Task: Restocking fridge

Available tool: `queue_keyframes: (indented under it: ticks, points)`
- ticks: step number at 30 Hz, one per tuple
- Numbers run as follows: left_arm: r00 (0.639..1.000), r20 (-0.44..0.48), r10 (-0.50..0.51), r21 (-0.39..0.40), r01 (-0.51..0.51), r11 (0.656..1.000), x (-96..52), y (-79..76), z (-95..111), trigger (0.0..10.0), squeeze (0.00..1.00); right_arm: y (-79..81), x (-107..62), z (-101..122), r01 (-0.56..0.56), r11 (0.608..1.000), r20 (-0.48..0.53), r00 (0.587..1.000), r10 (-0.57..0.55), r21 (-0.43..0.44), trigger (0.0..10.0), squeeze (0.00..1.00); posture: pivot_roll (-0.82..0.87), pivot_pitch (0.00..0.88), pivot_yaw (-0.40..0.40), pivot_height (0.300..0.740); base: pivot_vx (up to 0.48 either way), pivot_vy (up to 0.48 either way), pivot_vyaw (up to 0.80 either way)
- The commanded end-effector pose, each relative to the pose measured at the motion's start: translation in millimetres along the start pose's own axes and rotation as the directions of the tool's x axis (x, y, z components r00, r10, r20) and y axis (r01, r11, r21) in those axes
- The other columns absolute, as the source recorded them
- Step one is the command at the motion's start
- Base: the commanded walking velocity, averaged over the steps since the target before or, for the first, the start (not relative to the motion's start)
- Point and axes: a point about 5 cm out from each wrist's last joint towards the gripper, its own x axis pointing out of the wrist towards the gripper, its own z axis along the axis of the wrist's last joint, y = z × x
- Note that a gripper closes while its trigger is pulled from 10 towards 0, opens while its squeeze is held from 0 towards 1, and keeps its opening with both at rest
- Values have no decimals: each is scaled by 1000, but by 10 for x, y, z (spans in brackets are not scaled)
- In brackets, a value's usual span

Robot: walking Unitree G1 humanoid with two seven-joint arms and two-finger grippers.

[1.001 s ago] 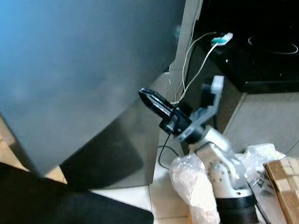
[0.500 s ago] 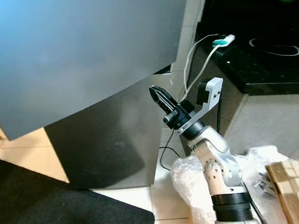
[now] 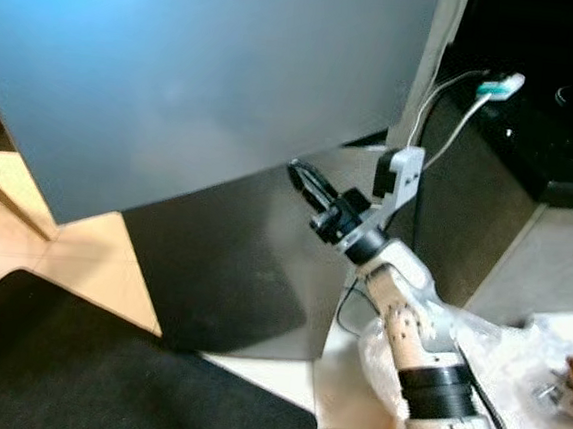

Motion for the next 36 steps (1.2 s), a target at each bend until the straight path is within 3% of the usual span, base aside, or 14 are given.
queue_keyframes:
  ticks: [1,28,36]
  points:
    - [998,-24,-61,6,61,998,34,-157,-61,10000,0,-15,13,1,6,1000,-1,1000,-6,-9,10000,0,38,0,5,740,0,0,775]
    - [998,-25,-63,4,64,998,42,-178,-57,10000,0,-39,14,-29,24,1000,-11,1000,-24,-18,10000,0,36,0,7,740,0,0,754]
    - [998,-28,-63,0,63,998,41,-178,-66,10000,0,-76,1,-64,47,998,-35,998,-48,-32,10000,0,36,0,7,740,0,0,0]
